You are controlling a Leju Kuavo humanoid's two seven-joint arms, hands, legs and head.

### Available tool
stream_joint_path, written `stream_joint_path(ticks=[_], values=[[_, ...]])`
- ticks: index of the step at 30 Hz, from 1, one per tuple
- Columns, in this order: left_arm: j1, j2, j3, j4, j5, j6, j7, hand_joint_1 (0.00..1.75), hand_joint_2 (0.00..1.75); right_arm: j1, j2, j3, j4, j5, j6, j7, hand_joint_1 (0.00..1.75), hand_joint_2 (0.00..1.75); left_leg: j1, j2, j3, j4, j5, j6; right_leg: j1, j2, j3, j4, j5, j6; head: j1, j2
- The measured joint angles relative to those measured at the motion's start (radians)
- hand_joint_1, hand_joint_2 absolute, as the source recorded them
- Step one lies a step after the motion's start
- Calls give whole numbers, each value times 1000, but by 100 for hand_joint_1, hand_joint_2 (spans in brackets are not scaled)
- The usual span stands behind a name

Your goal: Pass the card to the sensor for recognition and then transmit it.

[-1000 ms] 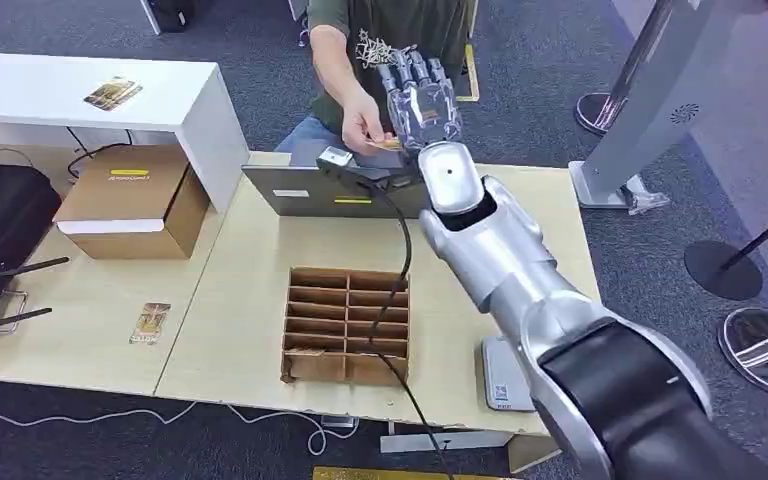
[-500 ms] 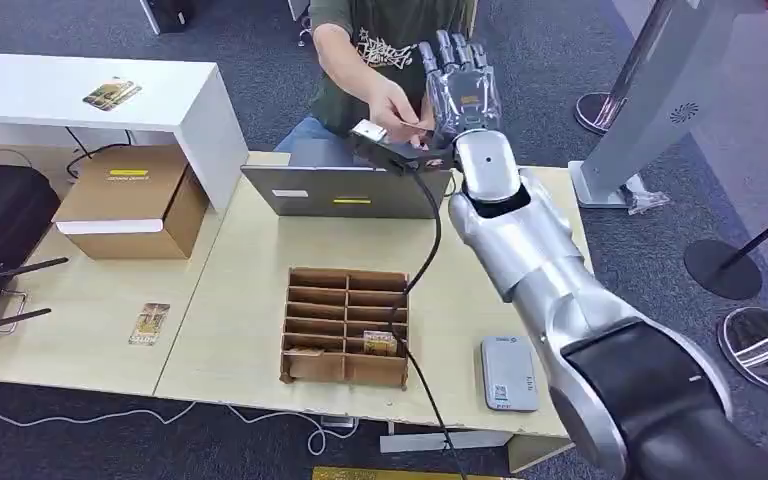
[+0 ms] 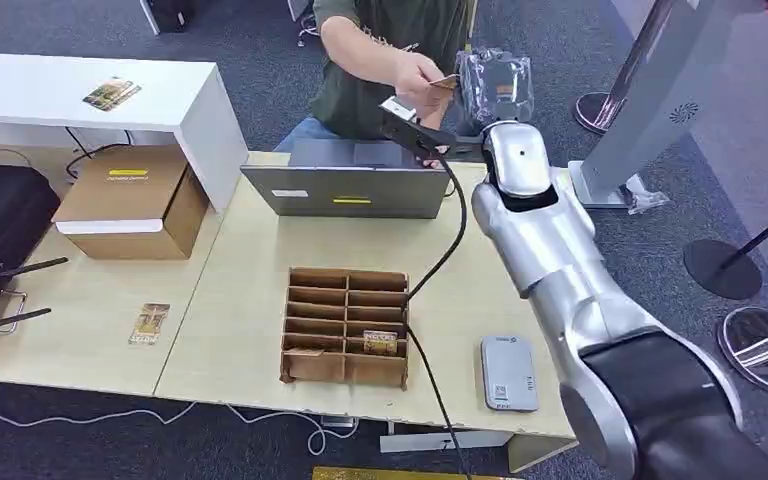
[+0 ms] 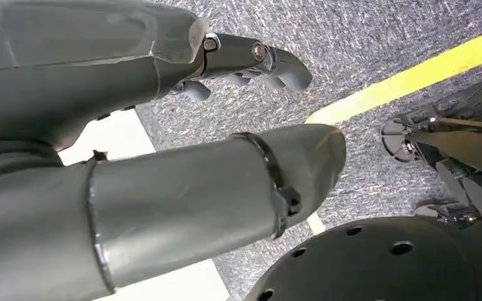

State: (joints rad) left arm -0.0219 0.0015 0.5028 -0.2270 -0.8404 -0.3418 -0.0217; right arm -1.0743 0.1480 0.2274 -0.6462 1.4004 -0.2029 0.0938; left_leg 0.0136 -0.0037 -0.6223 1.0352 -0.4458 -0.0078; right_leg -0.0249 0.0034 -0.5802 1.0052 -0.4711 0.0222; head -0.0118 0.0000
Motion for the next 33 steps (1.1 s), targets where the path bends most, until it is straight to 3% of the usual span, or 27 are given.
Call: stream_joint_path(ticks=[16, 22, 33], values=[[1, -2, 7, 0, -7, 1, 1, 0, 0, 16, 0, 0, -16, 5, 0, -10, 175, 175, 0, 0, 0, 0, 0, 0, 0, 0, 0, 0, 0, 0, 0, 0], [0, -2, 7, 0, -8, 0, 3, 0, 0, 25, 0, -28, -24, -61, 5, -20, 175, 175, 0, 0, 0, 0, 0, 0, 0, 0, 0, 0, 0, 0, 0, 0], [1, -2, 32, 0, -13, 7, 12, 0, 0, 43, -16, -200, -75, -445, 113, -71, 175, 175, 0, 0, 0, 0, 0, 0, 0, -1, 0, 0, 0, 0, 0, 0]])
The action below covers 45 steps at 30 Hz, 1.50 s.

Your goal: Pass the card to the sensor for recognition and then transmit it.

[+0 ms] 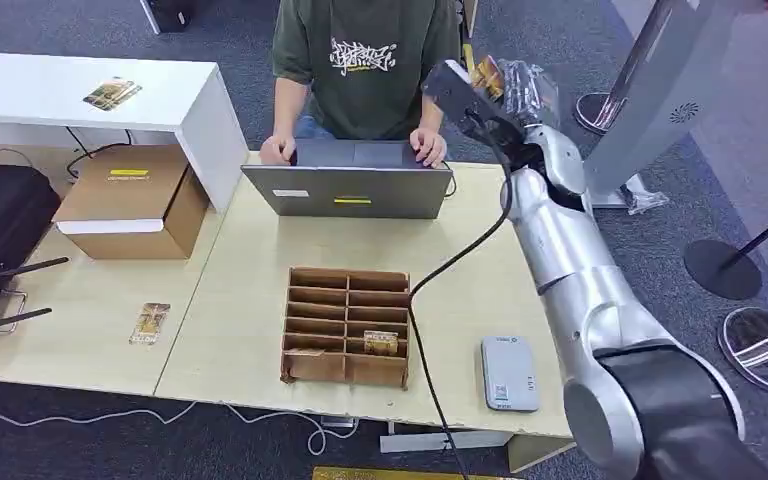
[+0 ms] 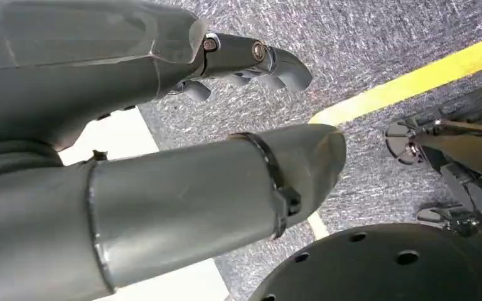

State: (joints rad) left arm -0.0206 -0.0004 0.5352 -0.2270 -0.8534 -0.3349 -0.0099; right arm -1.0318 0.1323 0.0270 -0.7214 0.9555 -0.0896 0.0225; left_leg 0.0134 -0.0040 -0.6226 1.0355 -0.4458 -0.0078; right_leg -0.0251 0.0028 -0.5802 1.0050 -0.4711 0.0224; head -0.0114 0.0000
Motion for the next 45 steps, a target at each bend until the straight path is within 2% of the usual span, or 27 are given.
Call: stream_joint_path(ticks=[7, 14, 17, 19, 22, 24, 28, 32, 45], values=[[1, 0, 25, 0, -12, 2, -2, 0, 0, 65, -50, -27, -90, -144, -23, 13, 175, 175, 0, 0, 0, 0, 0, 0, 0, 0, 0, 0, 0, 0, 0, 0], [2, 0, 44, 0, -32, 7, -2, 0, 0, 153, -104, -27, -194, -210, -61, 28, 173, 175, 0, 0, 0, 0, 0, 0, 0, -1, 0, 0, 0, 0, 0, 0], [2, 0, 49, 0, -44, 12, -2, 0, 0, 224, -129, -27, -263, -238, -79, 27, 169, 175, 0, -1, 0, 0, 0, 0, 0, -1, 0, 0, 0, 0, 0, 0], [1, 0, 50, 0, -51, 14, -2, 0, 0, 278, -144, -29, -313, -250, -82, 28, 175, 175, 0, -1, 0, 0, 0, 0, 0, -1, 0, -1, 0, 0, 0, 0], [2, -3, 60, 0, -52, 22, -2, 0, 0, 386, -154, -34, -405, -257, -100, 30, 168, 175, 0, -1, -1, 0, -1, 1, 0, -2, 1, -1, -1, 1, 0, 0], [2, -6, 72, 0, -51, 29, -2, 0, 0, 473, -154, -35, -472, -258, -112, 29, 161, 175, 0, -1, -1, 0, -2, 0, 0, -2, 0, -1, -1, 1, -1, 0], [3, -14, 94, 0, -50, 32, -2, 0, 0, 654, -141, -31, -603, -241, -116, 41, 162, 175, 0, -1, -1, 0, -3, 1, 0, -2, 0, -1, -2, 2, 0, 0], [3, -19, 115, 0, -53, 32, -2, 0, 0, 775, -116, -24, -690, -196, -121, 63, 161, 175, 0, -1, -1, -1, -3, 1, 0, -2, 0, -1, -3, 2, 0, 0], [4, -27, 152, 0, -73, 35, 2, 0, 0, 978, -48, -25, -848, -143, -121, 92, 166, 175, 0, -1, -1, -1, -4, 1, 0, -2, 0, -1, -3, 2, 0, 0]])
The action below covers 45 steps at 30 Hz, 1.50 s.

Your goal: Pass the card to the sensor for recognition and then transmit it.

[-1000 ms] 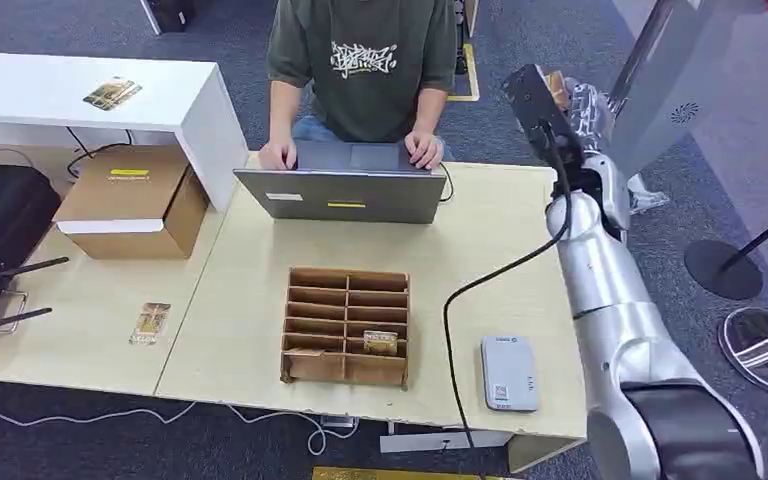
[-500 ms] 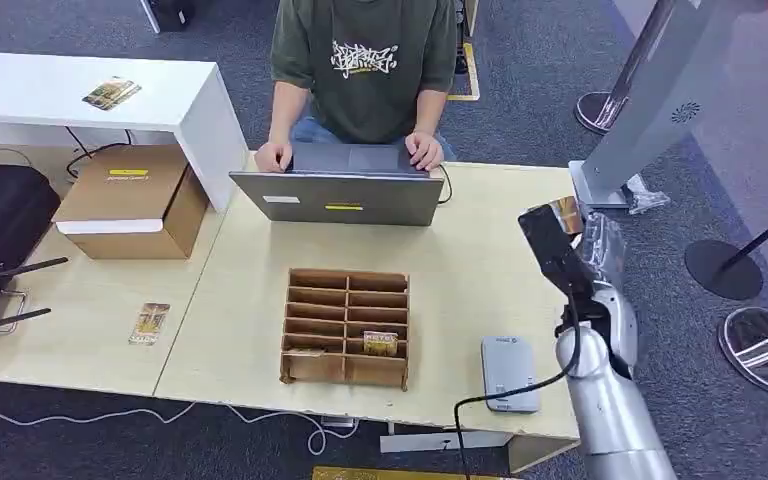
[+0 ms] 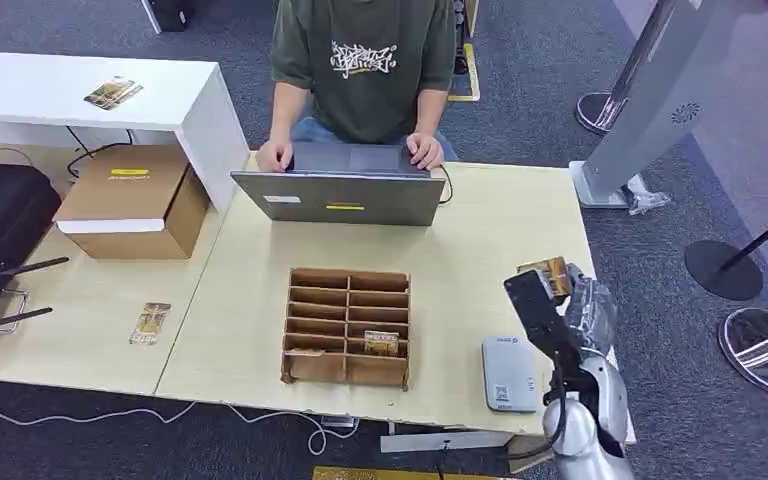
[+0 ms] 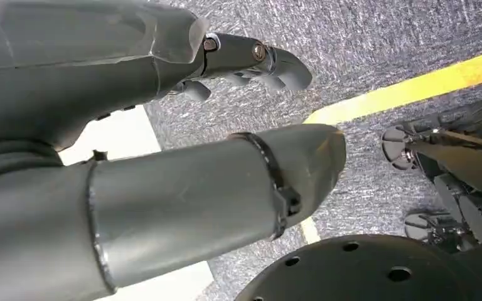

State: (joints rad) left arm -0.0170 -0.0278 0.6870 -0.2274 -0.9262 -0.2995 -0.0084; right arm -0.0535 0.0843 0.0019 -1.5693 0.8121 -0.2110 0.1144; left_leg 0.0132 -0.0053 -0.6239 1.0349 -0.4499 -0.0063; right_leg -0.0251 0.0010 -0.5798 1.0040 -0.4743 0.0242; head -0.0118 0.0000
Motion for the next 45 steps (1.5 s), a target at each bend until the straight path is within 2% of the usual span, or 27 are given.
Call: stream_joint_path(ticks=[4, 11, 17, 21, 27, 36, 45], values=[[0, -2, 12, 0, -6, 0, 0, 0, 0, 47, 20, 0, -28, 7, 2, 3, 166, 175, 0, 0, 0, 0, 0, 0, 0, 0, 0, 0, 0, 0, 0, 0], [0, -5, 21, 0, -8, 0, 0, 0, 0, 64, 31, 0, -49, 11, 6, 6, 169, 175, 0, 1, 0, 0, 0, 0, 0, 0, 0, 0, -1, -1, 0, 0], [0, -6, 30, 0, -9, 0, 4, 0, 0, 84, 48, 0, -51, 10, 42, 24, 169, 175, 0, 0, 0, 0, 0, 0, 0, 0, 0, 0, -1, -1, 0, 0], [0, -6, 47, 0, -18, -4, 6, 0, 0, 69, 49, -13, 15, -17, 70, 42, 171, 175, 0, 0, 0, 0, 0, 0, 0, 0, 0, 0, -1, -1, 0, 0], [0, -7, 67, 0, -32, -6, 6, 0, 0, 29, 49, -71, 141, -38, 76, 31, 173, 175, 0, 1, 0, 0, 0, 0, 0, 0, 0, 0, -1, -1, 0, 0], [0, -7, 77, 0, -38, -6, 6, 0, 0, -5, 49, -106, 233, -52, 76, 21, 173, 175, 0, 1, 0, 0, 0, 0, 0, 0, 0, 0, -1, -1, 0, 0], [-1, -6, 100, 0, -67, -15, 6, 0, 0, -97, 44, -191, 404, -50, 17, -26, 173, 175, 0, 1, 1, 0, 0, 0, 0, 1, 1, 0, 0, 0, 0, 0]])
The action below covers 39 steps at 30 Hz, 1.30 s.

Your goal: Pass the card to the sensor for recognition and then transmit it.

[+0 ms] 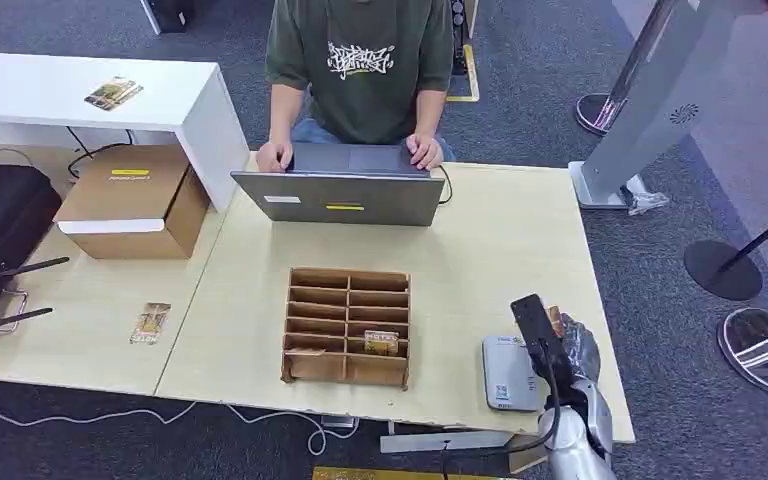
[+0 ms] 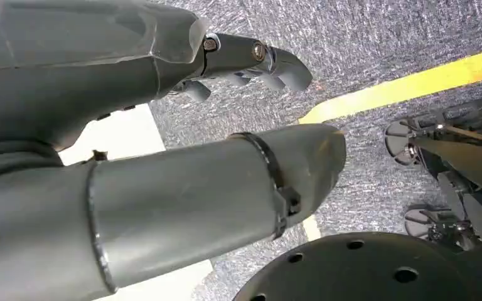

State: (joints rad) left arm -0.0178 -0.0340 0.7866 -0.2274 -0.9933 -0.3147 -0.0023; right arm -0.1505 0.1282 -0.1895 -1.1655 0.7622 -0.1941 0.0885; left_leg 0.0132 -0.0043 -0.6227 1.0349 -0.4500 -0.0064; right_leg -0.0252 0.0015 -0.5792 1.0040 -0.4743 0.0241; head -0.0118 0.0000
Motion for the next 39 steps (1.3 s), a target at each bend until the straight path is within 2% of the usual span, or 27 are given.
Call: stream_joint_path(ticks=[10, 27, 32, 39], values=[[-2, 0, 22, 0, -13, 0, 0, 0, 0, -50, -4, -41, 89, 16, -16, -5, 175, 175, 0, 0, 1, 0, 0, 0, 0, 1, 1, 0, 0, 0, 0, 0], [-1, -10, 30, -1, -34, 1, -2, 0, 0, -58, -5, -44, 122, 44, -23, 1, 175, 175, 0, 0, 1, 0, 0, 0, 0, 1, 1, 0, 0, 0, 0, 0], [-1, -11, 32, -2, -50, 1, -10, 0, 0, -45, -4, -44, 109, 53, -73, -45, 175, 175, 0, 0, 1, 0, 0, 0, 0, 0, 1, 0, 0, 0, 0, 0], [-2, -13, 42, -2, -67, 1, -17, 0, 0, 2, 9, -44, 15, 70, -130, -93, 175, 175, 0, 0, 1, 0, 0, 0, 0, 0, 1, 0, 0, 0, 0, 0]])
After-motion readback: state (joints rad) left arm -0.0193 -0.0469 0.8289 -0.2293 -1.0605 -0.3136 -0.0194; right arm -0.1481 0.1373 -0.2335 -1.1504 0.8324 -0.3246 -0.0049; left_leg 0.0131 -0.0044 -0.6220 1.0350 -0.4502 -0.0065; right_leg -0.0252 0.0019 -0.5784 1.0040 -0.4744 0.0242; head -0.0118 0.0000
